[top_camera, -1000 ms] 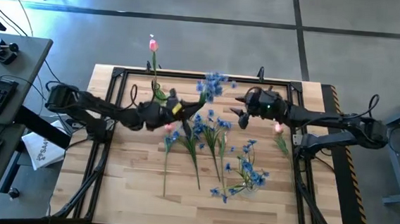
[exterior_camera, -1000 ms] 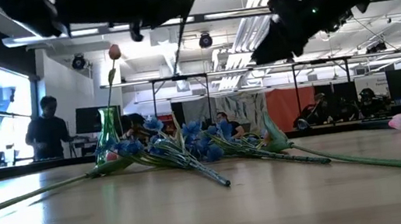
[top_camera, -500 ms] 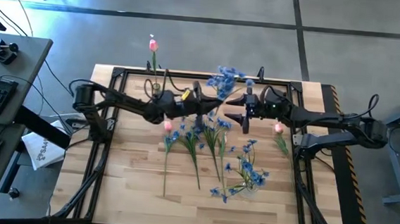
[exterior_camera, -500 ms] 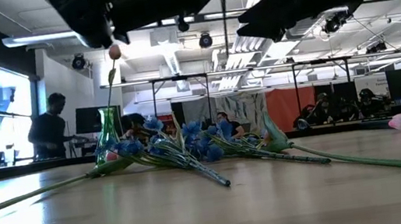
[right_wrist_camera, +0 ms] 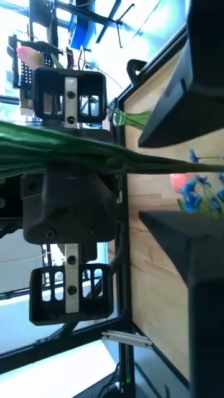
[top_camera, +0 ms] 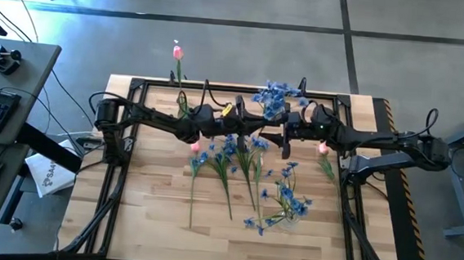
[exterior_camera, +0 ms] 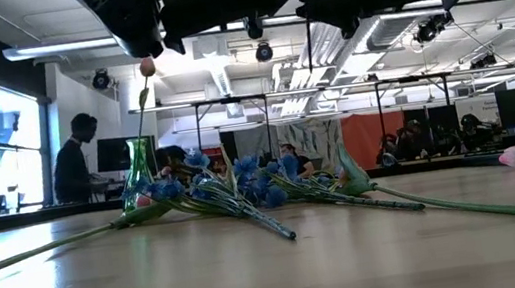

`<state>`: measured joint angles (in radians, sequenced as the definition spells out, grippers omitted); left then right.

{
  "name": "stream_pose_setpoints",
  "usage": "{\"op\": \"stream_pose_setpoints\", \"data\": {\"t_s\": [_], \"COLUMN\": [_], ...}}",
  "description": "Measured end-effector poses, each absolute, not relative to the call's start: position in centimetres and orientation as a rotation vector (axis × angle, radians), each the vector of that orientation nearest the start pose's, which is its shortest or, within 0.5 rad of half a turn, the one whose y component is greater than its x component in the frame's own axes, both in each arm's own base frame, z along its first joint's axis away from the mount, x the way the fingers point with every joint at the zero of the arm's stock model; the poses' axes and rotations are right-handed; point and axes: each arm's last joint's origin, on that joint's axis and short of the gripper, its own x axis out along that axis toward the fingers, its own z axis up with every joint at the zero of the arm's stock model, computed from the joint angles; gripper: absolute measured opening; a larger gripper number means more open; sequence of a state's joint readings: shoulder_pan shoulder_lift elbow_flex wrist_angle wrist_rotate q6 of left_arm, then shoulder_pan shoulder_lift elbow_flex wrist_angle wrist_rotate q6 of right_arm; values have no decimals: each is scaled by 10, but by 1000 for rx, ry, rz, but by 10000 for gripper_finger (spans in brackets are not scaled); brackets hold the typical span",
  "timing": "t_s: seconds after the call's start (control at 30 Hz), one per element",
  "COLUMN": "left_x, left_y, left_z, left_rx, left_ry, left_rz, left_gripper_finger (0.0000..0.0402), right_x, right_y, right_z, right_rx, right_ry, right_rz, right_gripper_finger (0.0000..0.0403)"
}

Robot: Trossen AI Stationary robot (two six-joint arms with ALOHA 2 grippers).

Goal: Sort flowers into vase by color
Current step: Put the left blue flowers into the transparent vase

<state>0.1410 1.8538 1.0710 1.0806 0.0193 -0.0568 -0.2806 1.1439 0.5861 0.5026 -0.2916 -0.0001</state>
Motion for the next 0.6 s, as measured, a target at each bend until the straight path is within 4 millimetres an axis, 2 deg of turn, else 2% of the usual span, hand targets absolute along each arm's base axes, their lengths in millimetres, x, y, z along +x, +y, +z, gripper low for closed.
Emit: {"op": "stream_pose_setpoints", "data": {"t_s": [0.17, 0.27, 0.43, 0.6], "left_x": [399, 400, 394, 377], "left_y": [56, 56, 55, 52], "left_z": [252, 248, 253, 261], "left_rx": [-26, 41, 74, 61], "left_ry": [-265, -213, -73, 142], "left_rz": [111, 106, 117, 152], "left_gripper_finger": [36, 53, 97, 131], "right_x": [238, 238, 227, 192], "right_y": [-60, -60, -60, -52], "right_z": [260, 259, 265, 279], "right_rx": [34, 46, 119, 101], "right_ry": [50, 59, 87, 137], "right_rz": [9, 8, -105, -277], "right_gripper_finger": [65, 14, 18, 5]}}
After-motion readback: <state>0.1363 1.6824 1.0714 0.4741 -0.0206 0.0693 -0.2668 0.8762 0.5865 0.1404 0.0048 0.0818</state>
